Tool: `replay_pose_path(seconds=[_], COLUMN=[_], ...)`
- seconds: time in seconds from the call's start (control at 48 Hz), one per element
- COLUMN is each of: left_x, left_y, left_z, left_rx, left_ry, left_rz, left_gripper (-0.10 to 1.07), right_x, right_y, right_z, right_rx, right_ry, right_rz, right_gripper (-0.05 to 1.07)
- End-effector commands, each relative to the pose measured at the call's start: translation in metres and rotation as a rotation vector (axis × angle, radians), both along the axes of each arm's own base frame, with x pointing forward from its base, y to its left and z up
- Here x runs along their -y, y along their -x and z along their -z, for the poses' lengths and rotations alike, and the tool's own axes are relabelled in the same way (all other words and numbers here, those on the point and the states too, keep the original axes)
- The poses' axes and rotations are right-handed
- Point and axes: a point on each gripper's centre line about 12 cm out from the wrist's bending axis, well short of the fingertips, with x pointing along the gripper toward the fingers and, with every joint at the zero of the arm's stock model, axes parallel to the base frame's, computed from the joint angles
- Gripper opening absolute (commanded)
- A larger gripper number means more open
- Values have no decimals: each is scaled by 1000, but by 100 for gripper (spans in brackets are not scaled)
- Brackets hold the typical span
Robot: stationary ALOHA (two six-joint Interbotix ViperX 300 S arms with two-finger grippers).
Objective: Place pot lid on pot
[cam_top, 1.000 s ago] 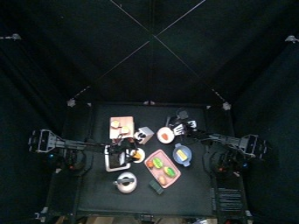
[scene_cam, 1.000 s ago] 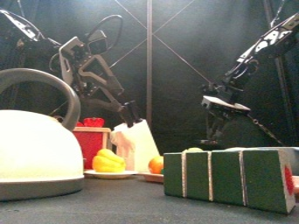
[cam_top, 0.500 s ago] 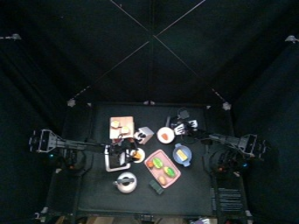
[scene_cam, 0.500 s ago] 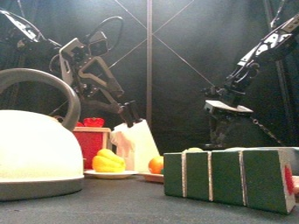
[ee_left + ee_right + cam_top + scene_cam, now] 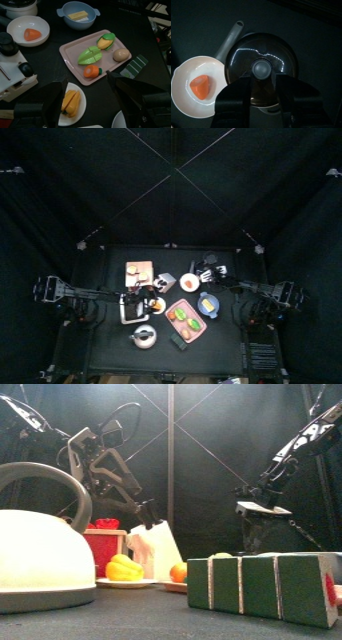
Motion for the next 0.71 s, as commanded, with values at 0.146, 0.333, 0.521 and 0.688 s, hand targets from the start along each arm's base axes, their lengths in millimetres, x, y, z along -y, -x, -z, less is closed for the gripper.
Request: replay_pose_path(seconds=[0.146,0.333,0.521,0.688], left_x=[-1,-1,-1,-1], left_y=[-3,-3,-3,-3], left_z=[-8,-8,-7,-7], left_rx=[27,26,24,23], left_ry=[-2,-2,-1,-1], left_rz=[-2,-1,-1,-1], left_gripper=[96,96,96,96], right_x=[1,2,2,1], right_y=[0,0,0,0], right_z=[-4,-5,-4,-3], right_rx=[12,11,9,9], right_ry=[10,18,15,11], right_rz=[0,-8,-7,-4], right_gripper=[57,58,58,59])
